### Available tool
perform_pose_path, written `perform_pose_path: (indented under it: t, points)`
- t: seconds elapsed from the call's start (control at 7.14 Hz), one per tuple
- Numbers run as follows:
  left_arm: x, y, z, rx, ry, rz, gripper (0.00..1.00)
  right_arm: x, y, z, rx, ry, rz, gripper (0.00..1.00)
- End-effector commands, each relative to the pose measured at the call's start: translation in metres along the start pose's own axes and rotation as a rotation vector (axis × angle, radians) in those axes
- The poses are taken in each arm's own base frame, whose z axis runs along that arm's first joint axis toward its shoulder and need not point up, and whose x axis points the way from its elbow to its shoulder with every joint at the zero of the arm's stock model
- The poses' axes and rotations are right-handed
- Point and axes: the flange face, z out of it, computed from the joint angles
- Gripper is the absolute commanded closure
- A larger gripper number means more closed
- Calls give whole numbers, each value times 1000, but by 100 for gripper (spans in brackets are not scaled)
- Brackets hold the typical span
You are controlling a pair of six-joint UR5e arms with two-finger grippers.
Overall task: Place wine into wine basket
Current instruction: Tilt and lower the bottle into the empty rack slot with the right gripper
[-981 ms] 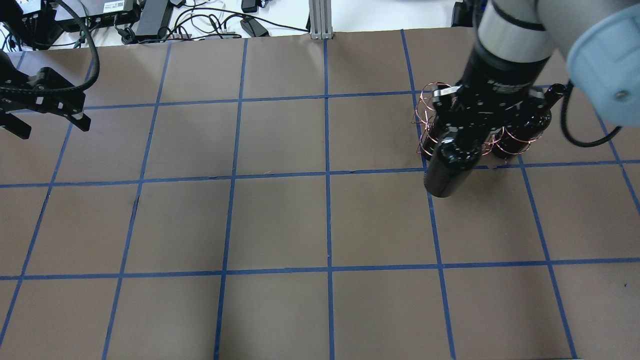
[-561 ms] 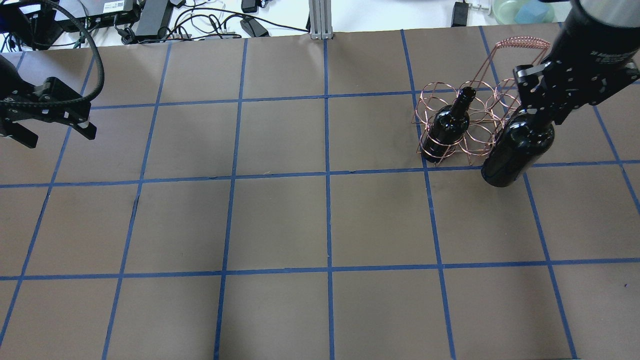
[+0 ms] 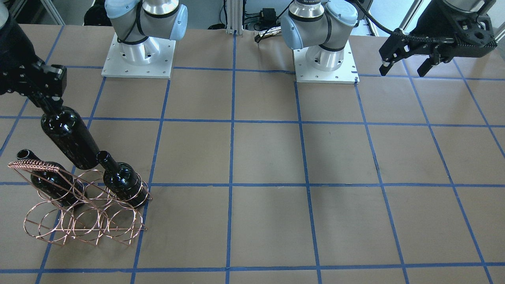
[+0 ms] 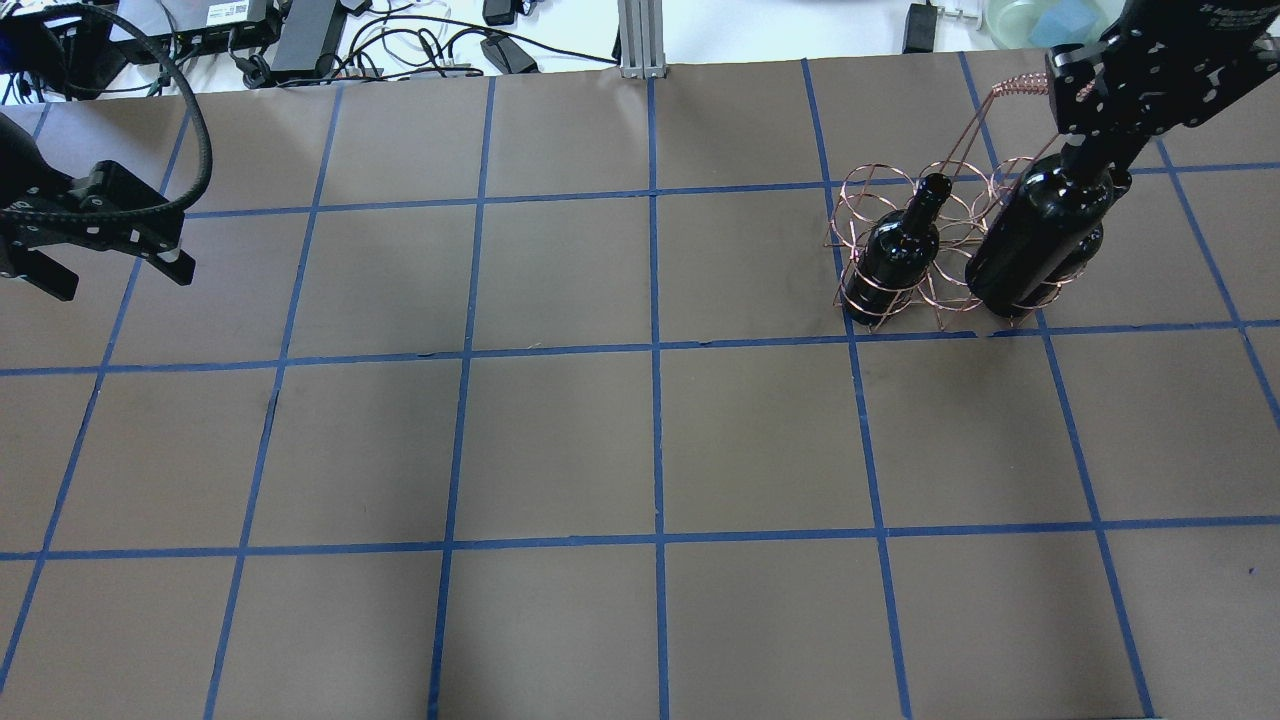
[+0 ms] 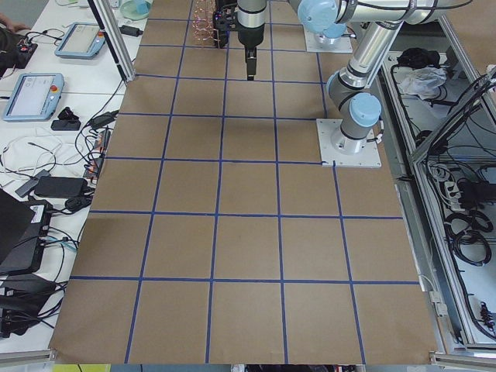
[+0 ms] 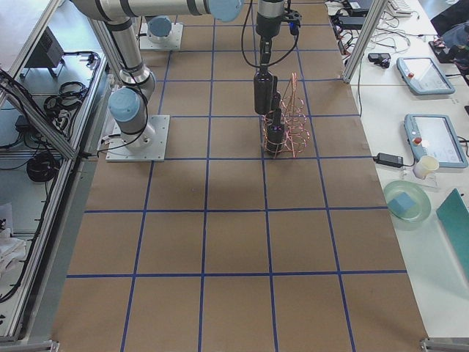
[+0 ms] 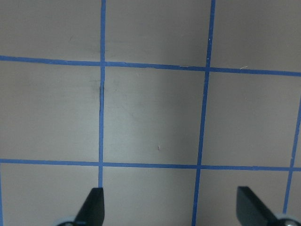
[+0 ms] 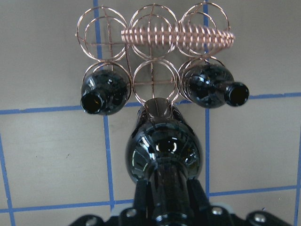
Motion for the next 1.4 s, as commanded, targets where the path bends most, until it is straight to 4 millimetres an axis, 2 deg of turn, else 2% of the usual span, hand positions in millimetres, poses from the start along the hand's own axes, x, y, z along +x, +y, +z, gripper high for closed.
perform_pose_path:
  t: [0.0,0.28,0.56,0.7,0.98,1.26]
  points:
    - [0,1,-1,2,1,-3,0,1,-29,22,28,-24,-26,100]
    - [0,2,-1,1,-7,-8,0,3,-40,37,19,-20,-40,100]
    - [1,2,-1,1,-7,-78,0,4,-39,41,9,-15,-42,100]
    - [16,4,-1,3,-9,-118,0,7,-40,42,10,-15,-80,100]
    - [73,8,5,0,-30,-193,0,14,-41,44,8,-23,-73,100]
    - [107,13,11,-3,-70,-267,0,14,-46,57,-12,-31,-75,100]
